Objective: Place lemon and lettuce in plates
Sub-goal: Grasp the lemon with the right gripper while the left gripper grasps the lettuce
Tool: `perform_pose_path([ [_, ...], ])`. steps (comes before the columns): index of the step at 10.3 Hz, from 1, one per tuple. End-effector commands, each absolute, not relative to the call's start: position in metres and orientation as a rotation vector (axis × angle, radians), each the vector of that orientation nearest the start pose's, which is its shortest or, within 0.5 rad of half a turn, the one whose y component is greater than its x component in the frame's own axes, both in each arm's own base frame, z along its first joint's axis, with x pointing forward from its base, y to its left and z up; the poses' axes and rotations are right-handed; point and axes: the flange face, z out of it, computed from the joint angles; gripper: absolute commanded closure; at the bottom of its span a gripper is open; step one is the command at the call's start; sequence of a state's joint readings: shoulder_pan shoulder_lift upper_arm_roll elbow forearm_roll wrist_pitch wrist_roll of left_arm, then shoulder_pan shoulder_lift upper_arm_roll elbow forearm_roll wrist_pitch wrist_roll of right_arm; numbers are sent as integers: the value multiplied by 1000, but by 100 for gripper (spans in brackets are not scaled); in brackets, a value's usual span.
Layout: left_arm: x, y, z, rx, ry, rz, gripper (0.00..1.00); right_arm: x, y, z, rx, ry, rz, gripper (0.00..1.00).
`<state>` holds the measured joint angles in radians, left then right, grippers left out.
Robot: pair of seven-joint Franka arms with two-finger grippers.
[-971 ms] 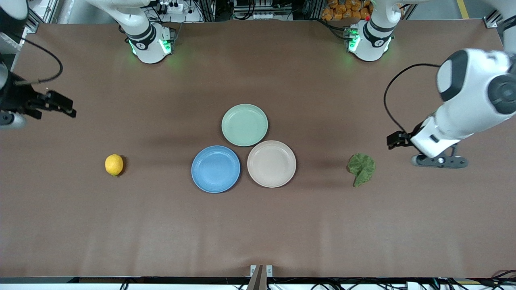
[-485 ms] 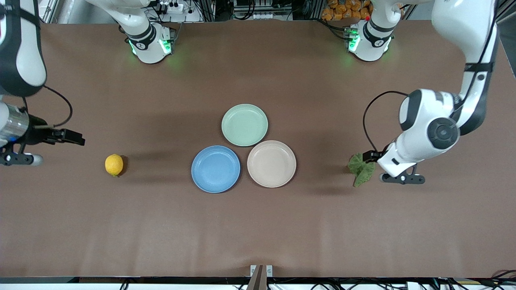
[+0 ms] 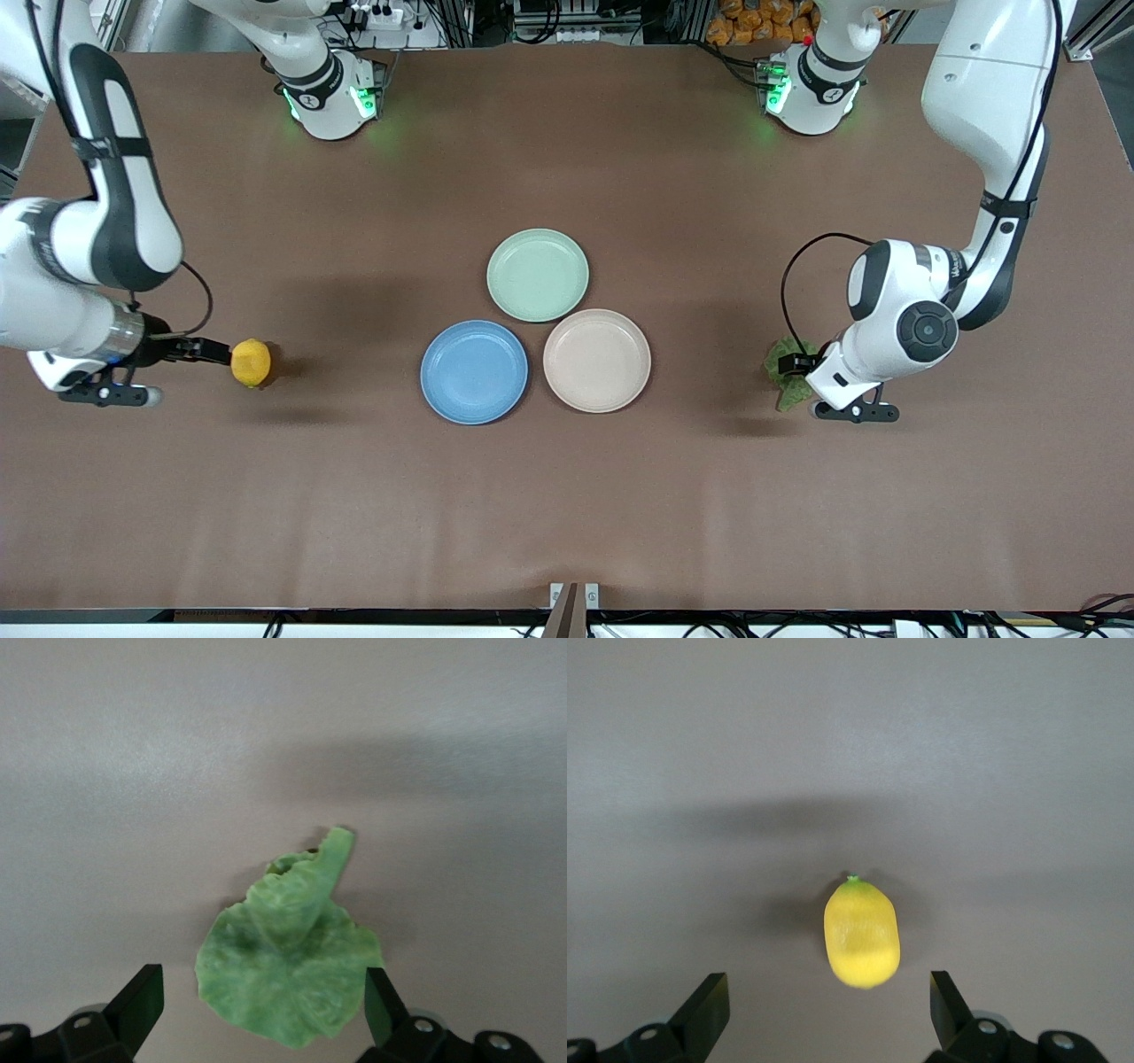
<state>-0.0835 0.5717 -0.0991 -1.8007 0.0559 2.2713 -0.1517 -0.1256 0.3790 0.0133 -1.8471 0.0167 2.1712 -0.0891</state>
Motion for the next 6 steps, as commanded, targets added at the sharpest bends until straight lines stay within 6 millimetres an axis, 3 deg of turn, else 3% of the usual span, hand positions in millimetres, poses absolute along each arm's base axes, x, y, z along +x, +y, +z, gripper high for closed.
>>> perform_pose_path([
  [1,637,-110,204,-3123,91,135,12,621,-89,275,-3121,-113,17,0],
  [4,637,-110,186,-3121,100,130,28,617,-97,230,-3106,-74,65,0],
  [6,637,-112,179,-3124,100,125,75,615,-97,211,-3102,-62,78,0],
])
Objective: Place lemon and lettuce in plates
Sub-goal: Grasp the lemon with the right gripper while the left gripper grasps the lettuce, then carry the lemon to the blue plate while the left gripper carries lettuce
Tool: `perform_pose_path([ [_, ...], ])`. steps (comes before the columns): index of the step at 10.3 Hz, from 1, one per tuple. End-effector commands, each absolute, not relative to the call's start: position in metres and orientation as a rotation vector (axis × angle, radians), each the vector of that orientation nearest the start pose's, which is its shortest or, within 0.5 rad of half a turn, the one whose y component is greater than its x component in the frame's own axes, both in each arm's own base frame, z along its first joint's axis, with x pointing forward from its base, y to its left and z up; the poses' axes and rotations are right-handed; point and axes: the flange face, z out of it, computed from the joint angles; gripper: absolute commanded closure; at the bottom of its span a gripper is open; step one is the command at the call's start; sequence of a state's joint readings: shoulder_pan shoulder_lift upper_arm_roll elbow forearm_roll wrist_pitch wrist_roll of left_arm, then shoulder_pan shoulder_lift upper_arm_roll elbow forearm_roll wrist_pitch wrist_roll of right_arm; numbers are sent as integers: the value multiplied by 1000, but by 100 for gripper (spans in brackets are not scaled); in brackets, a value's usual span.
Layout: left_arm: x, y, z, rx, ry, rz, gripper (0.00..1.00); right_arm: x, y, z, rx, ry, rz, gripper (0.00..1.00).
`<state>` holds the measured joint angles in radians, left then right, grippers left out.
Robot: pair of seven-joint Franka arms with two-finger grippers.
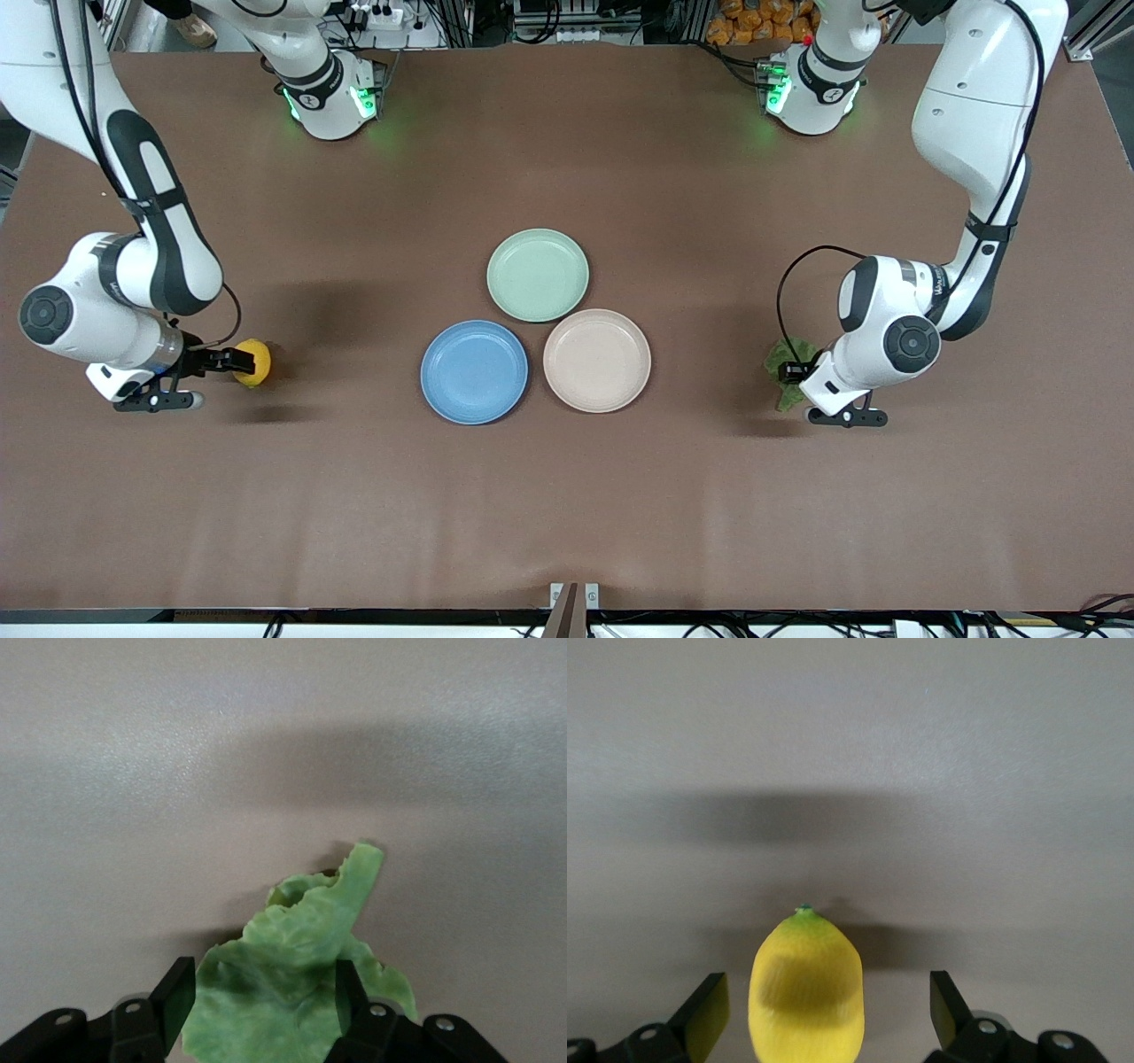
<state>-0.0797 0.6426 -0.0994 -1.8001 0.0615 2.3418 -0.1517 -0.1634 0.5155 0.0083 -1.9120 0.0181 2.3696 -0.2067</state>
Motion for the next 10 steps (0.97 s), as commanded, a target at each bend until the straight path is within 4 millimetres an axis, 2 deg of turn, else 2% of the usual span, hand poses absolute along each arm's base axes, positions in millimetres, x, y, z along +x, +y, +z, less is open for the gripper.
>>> perform_pose_path([
  [1,638,-112,179,-3124,97,125,100,615,-96,207,-3100,-60,87,0],
  [3,636,-117,176,-3120,95,132,100,614,-89,195,-3089,-63,111,0],
  [4,637,-119,180,-3122,99,122,100,615,-88,195,-3085,-58,110,0],
  [6,640,-128,195,-3131,101,91,100,615,-85,195,-3083,-65,117,50],
  [8,635,-186,216,-3151,28,48,100,618,-79,203,-3082,-82,110,84],
  [9,630,-231,231,-3161,-45,8,100,623,-75,219,-3078,-95,118,91],
  [10,627,-269,249,-3170,-115,-30,100,635,-54,255,-3062,-147,163,91],
])
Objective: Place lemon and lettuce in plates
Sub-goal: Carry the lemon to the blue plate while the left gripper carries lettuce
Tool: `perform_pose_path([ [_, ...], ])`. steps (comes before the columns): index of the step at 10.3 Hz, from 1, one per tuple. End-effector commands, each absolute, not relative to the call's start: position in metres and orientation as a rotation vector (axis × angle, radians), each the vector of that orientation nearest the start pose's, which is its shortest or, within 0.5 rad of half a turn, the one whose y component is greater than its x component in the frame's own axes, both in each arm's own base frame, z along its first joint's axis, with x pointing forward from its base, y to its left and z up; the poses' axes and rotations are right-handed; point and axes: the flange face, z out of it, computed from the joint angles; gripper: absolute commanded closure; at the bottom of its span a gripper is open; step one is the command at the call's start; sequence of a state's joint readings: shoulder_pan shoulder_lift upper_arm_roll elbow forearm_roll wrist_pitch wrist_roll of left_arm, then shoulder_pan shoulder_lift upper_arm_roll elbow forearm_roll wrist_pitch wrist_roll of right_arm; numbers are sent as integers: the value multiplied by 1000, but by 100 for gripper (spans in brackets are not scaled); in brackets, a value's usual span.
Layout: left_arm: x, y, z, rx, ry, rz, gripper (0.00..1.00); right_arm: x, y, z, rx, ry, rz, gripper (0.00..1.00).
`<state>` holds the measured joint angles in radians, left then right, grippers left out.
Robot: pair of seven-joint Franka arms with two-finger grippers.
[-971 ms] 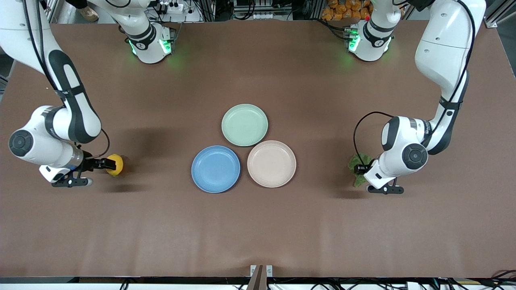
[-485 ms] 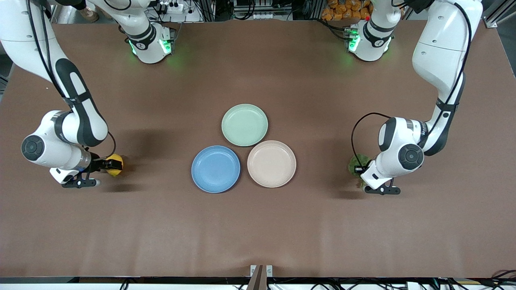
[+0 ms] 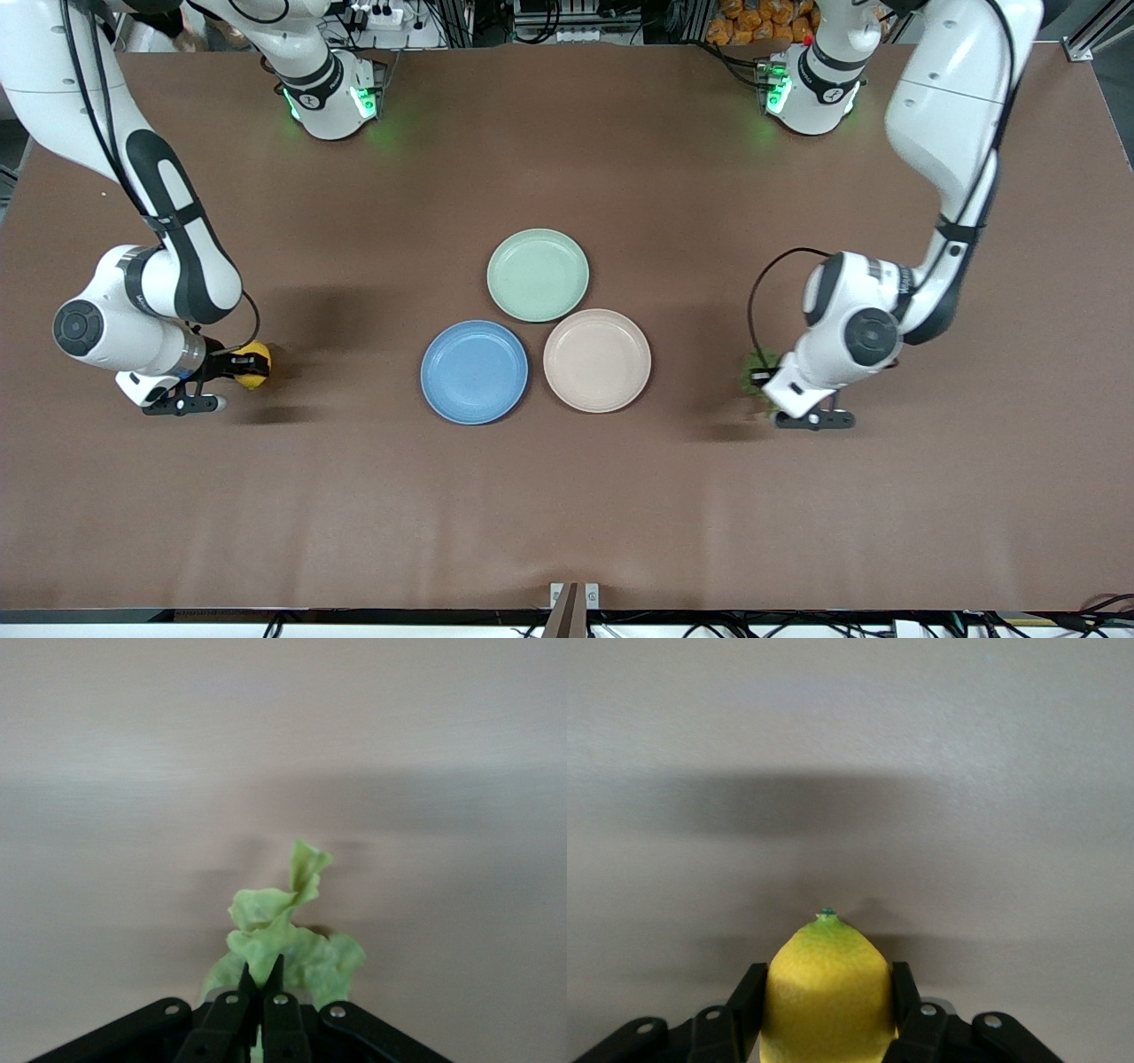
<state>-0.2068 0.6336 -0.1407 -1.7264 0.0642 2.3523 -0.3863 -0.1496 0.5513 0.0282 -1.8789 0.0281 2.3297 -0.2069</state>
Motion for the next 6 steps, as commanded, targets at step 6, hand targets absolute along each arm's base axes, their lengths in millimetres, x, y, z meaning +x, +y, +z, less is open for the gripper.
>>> perform_pose_path([
  [6,574,-418,262,-3205,-295,-76,100,650,189,335,-3060,-9,222,100],
])
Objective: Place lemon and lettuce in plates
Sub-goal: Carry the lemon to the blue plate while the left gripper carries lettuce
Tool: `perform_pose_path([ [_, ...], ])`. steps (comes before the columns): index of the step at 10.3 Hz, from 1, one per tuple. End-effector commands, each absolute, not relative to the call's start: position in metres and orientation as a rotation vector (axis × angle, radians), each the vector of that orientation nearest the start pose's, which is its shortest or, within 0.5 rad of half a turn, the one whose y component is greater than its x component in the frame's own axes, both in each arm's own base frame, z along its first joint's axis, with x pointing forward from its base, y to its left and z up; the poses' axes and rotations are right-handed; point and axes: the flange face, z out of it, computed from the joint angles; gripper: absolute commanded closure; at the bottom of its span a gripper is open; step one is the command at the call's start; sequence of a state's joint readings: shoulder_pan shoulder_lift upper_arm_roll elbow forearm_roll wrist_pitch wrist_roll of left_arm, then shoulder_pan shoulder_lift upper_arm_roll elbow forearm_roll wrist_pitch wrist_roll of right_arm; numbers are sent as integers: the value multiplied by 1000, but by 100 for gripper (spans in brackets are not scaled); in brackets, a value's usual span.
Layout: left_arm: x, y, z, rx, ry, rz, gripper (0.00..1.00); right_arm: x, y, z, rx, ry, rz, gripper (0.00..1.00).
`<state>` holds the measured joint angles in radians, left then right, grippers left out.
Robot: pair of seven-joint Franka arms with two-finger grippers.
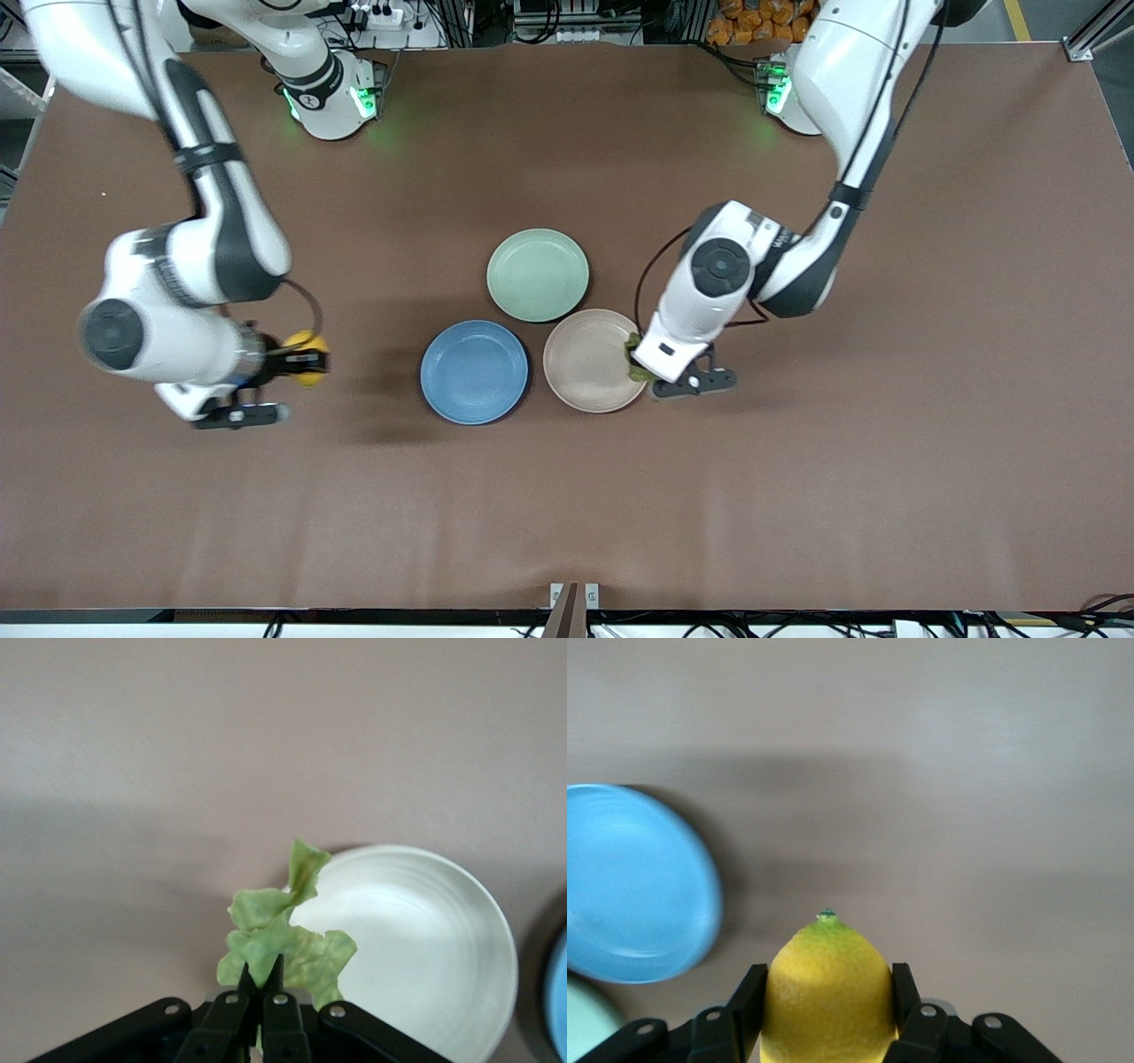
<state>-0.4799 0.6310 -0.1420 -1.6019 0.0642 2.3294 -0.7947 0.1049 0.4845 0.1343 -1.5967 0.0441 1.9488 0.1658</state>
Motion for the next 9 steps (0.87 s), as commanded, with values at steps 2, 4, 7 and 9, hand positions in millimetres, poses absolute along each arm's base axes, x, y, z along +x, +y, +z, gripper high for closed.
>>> perform_pose_path([
  [2,564,-431,246,-3198,-303,-51,100,645,245,308,-3053,40,171,100],
  [4,560,-436,246,-3186,-370,-58,1,642,290,272,-3017,144,88,100],
  [7,571,-429,291,-3214,-371,-149,0,639,315,238,-3008,125,62,100],
  [9,594,-394,342,-3223,-336,-236,0,639,319,230,-2987,139,55,100],
])
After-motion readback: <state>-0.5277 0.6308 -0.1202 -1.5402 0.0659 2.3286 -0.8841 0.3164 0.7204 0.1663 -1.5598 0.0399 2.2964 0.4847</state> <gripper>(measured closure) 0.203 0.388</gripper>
